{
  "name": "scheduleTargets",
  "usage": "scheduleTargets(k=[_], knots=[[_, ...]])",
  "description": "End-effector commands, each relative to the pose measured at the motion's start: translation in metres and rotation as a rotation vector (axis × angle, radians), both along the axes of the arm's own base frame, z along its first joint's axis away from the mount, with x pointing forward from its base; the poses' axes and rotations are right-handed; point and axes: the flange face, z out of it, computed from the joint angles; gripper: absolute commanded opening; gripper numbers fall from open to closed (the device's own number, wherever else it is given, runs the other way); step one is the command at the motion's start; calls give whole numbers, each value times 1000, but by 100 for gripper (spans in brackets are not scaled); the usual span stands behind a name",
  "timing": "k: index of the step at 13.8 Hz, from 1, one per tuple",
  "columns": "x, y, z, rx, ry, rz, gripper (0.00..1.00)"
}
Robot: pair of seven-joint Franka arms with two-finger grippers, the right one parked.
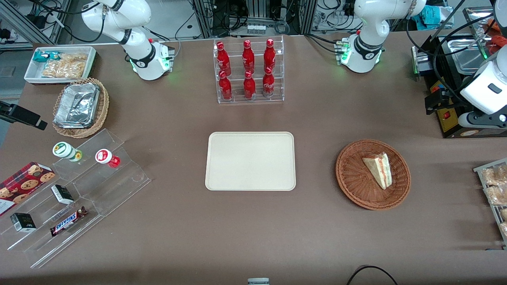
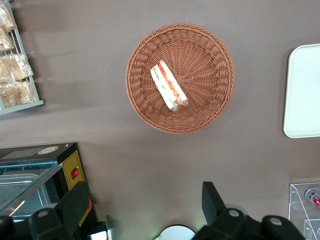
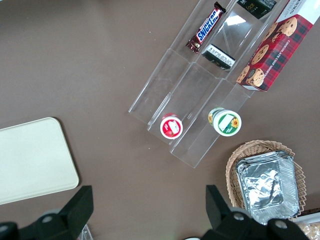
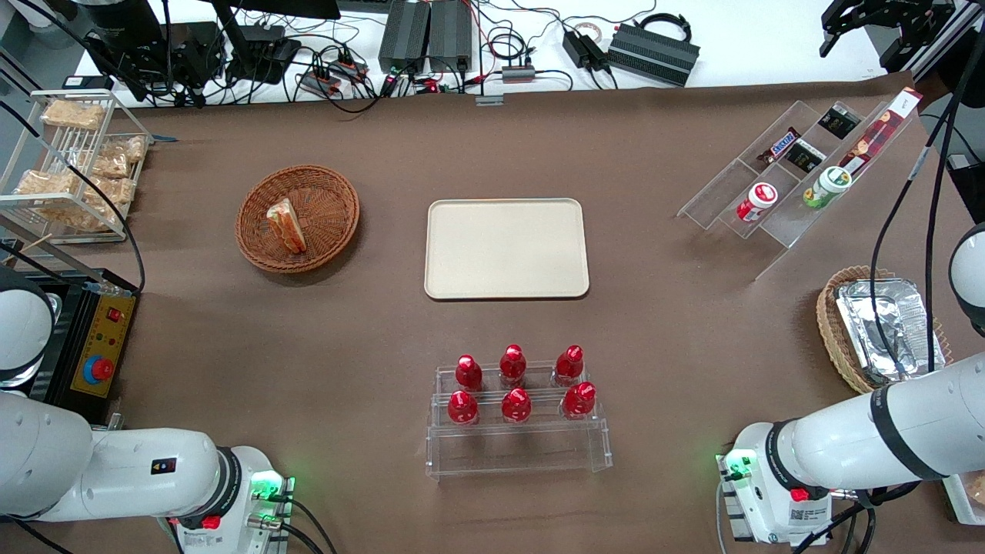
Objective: Place sandwich from basket to tray
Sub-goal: 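Move the left gripper toward the wicker basket holding the sandwich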
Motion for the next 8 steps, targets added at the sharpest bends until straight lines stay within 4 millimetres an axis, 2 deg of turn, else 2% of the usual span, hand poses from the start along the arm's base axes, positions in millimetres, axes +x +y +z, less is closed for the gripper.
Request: scheduleTargets(k=[1, 3, 4, 5, 6, 7, 8], knots=[[0, 0, 8, -10, -7, 12, 100], [2, 4, 5, 2, -3, 6, 100], [7, 5, -5, 7, 11, 12, 100], [14, 14, -17, 3, 30, 31, 100], [21, 31, -26, 1, 39, 54, 100], [31, 43, -44, 3, 54, 74, 100], [47, 49, -74, -1, 75, 102, 100]])
